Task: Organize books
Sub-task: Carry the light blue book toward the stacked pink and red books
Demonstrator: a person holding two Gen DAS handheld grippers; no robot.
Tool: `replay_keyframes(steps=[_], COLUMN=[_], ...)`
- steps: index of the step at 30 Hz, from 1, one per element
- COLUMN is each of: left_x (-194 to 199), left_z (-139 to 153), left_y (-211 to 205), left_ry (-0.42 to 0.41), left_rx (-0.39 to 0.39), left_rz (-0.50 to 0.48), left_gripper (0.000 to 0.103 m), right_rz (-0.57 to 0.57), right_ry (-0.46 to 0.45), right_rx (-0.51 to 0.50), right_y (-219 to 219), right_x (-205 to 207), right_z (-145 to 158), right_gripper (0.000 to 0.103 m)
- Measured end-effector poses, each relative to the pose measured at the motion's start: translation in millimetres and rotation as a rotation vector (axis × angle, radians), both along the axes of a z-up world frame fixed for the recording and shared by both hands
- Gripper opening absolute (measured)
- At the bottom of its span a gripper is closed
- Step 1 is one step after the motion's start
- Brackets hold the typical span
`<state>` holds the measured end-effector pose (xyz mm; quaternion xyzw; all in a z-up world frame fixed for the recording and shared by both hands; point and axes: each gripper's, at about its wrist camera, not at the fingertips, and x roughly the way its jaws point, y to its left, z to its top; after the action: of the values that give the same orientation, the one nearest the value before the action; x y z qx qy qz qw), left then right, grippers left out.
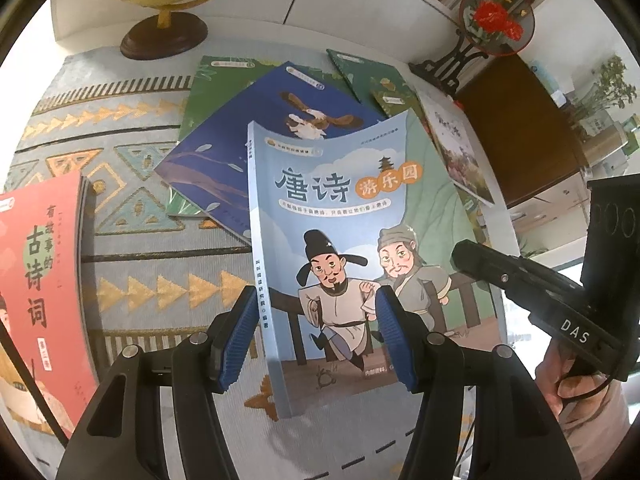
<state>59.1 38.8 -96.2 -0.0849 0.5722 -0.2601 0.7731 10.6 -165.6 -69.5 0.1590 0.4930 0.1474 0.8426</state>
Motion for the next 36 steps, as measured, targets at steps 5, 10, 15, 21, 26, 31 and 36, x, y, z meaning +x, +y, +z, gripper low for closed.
replay_keyframes(steps=[5,10,15,21,26,31,36], left_x=[-4.4,-9.8,-16.9,-21.5,-24.5,-31.7,-38.0], left_z=[8.5,17.1,23.9,36.1,44.0,45.8,39.0], left_y=[8.2,17.9,34.5,68.9,108.1,147.3,183.9], left_ry=[-0.019,-0.039,-0.055,-0.079,-0.108,-0.126,-0.115], left_rx=[-0.015,-0.022,-0.024,-0.048,-0.046,-0.029,-0.011], left_rz=[0.013,0.031,0.064,0.15,0.241,0.325,0.415], left_gripper=[0.056,0.056,0.056,0.056,0.056,0.056,0.056], right_rz=[0.009,0.017,0.028,0.062,0.125,0.181,0.221], right_ry=[-0.015,-0.026,-0.042,-0.062,-0.073,-0.076,-0.078], right_rx=[-0.003,0.009,0.026,0.057,0.069,0.103,0.133], right_y=[7.7,15.9,28.8,56.5,91.7,129.0,168.1], right_x=[-6.3,-11.7,-10.7,-7.0,-3.5,0.9,6.7], right_z=[7.2,14.4,21.5,30.5,33.7,34.7,32.0], right_gripper=[0.01,0.011,0.011,0.011,0.012,0.013,0.013])
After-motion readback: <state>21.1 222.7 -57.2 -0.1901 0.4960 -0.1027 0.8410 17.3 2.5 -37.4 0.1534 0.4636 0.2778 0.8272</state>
